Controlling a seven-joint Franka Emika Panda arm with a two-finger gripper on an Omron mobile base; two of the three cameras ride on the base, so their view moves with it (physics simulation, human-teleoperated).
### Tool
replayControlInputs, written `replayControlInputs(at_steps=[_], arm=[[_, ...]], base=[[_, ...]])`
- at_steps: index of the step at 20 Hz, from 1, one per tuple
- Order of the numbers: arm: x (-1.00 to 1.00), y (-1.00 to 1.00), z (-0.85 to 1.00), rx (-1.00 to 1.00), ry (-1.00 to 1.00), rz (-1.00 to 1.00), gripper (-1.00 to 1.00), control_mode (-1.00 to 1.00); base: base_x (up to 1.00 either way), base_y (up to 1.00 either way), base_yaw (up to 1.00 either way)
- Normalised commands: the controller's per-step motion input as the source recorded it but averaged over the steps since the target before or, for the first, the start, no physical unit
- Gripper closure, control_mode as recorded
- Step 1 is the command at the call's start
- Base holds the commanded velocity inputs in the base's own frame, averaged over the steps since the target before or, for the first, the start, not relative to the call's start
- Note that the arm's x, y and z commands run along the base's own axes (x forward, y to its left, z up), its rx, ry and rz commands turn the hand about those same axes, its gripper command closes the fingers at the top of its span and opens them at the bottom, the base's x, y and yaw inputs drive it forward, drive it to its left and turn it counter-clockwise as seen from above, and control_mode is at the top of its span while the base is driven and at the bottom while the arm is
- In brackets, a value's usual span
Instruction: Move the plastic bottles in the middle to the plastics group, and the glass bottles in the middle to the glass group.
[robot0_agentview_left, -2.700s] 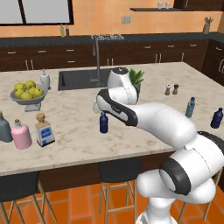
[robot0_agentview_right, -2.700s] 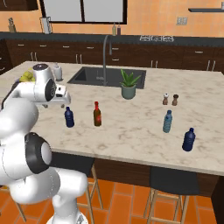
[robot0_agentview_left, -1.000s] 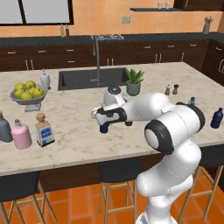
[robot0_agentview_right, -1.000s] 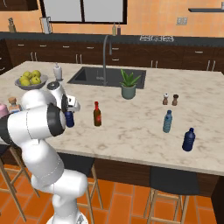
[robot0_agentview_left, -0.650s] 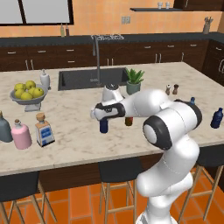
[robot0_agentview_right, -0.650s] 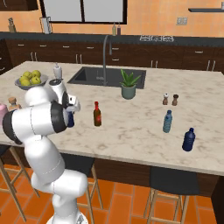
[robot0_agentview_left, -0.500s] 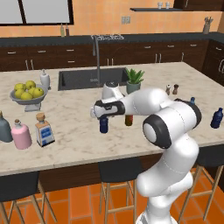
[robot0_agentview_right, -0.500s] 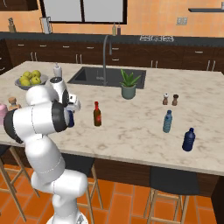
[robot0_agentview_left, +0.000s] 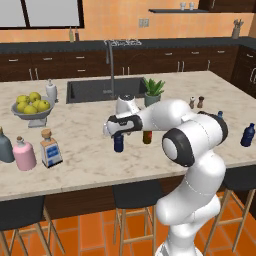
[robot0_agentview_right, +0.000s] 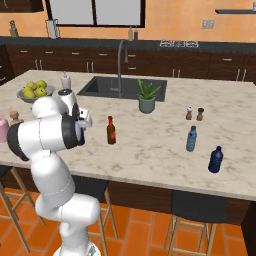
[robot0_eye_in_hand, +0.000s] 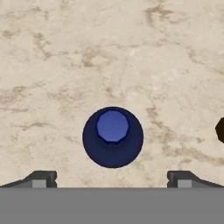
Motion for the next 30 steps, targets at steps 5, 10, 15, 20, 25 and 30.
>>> replayControlInputs(at_steps=[5, 10, 15, 20, 25, 30], arm=[[0.06, 0.02, -0.09, 0.0, 0.0, 0.0, -1.0, -1.0], [0.12, 0.04, -0.11, 0.0, 0.0, 0.0, -1.0, -1.0], [0.01, 0.02, -0.05, 0.0, 0.0, 0.0, -1.0, -1.0], [0.01, 0.01, -0.16, 0.0, 0.0, 0.0, -1.0, -1.0], [0.05, 0.0, -0.05, 0.0, -0.02, 0.0, -1.0, -1.0], [0.21, 0.0, 0.0, 0.0, -0.02, 0.0, -1.0, -1.0]], base=[[0.0, 0.0, 0.0], [0.0, 0.0, 0.0], [0.0, 0.0, 0.0], [0.0, 0.0, 0.0], [0.0, 0.0, 0.0], [0.0, 0.0, 0.0]])
